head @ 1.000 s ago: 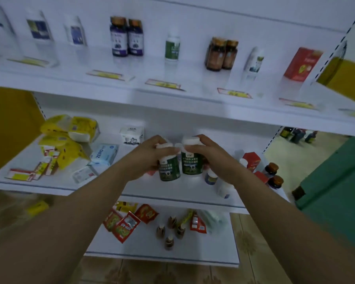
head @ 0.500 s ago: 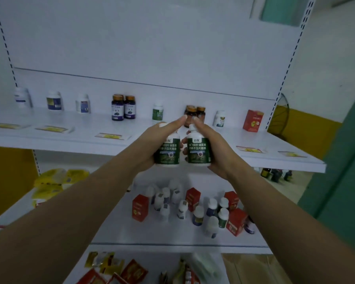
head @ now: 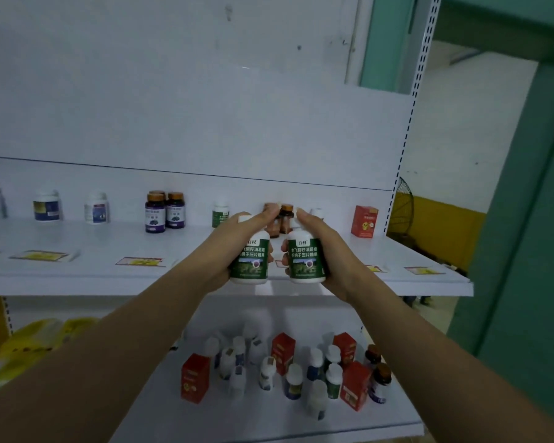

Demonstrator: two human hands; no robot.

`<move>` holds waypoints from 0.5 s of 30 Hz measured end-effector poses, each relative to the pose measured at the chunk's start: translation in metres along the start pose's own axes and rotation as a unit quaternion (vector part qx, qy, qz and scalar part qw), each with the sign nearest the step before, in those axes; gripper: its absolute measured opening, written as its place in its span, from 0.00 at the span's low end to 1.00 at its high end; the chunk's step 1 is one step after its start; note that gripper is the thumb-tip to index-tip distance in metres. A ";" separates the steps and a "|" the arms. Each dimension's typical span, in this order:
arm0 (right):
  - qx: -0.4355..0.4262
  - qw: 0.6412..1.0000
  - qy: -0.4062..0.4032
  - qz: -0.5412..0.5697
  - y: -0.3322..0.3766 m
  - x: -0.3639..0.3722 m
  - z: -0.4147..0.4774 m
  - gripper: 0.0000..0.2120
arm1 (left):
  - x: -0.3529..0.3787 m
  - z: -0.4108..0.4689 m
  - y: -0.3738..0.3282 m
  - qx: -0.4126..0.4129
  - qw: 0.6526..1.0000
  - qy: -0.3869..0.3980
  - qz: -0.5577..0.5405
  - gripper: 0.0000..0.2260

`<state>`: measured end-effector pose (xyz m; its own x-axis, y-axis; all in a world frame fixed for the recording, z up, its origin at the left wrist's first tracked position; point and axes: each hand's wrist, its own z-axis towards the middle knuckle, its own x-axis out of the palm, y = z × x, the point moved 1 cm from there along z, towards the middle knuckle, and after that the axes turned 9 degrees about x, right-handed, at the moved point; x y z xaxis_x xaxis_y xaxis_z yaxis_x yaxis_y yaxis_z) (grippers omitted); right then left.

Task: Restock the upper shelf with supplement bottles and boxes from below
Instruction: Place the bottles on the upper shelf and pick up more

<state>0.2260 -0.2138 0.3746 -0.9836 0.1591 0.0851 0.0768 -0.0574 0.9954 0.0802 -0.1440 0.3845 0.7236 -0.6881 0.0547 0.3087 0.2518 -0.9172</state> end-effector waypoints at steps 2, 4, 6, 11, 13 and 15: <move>0.009 1.000 -0.004 -0.001 -0.004 -0.001 0.005 0.16 | -0.005 0.002 0.003 -0.010 1.000 -0.004 -0.003 0.13; 0.014 1.000 -0.002 0.003 -0.008 0.000 0.012 0.16 | -0.012 0.004 0.008 -0.024 1.000 0.000 -0.001 0.11; 0.017 1.000 -0.001 0.006 -0.011 0.003 0.019 0.15 | -0.019 0.004 0.014 -0.038 0.999 0.024 0.009 0.07; 0.031 0.999 0.003 0.024 -0.011 0.021 0.039 0.12 | -0.044 0.004 0.018 -0.067 0.994 0.081 0.014 0.11; 0.030 0.999 0.008 0.022 -0.009 0.029 0.048 0.12 | -0.058 0.010 0.019 -0.076 0.994 0.074 0.025 0.23; 0.024 1.000 0.009 0.018 -0.006 0.035 0.058 0.10 | -0.073 0.018 0.021 -0.089 0.994 0.050 0.026 0.33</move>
<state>0.2010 -0.1504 0.3744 -0.9828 0.1405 0.1196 0.1187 -0.0148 0.9928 0.0449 -0.0762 0.3688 0.6679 -0.7438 -0.0263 0.1514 0.1704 -0.9737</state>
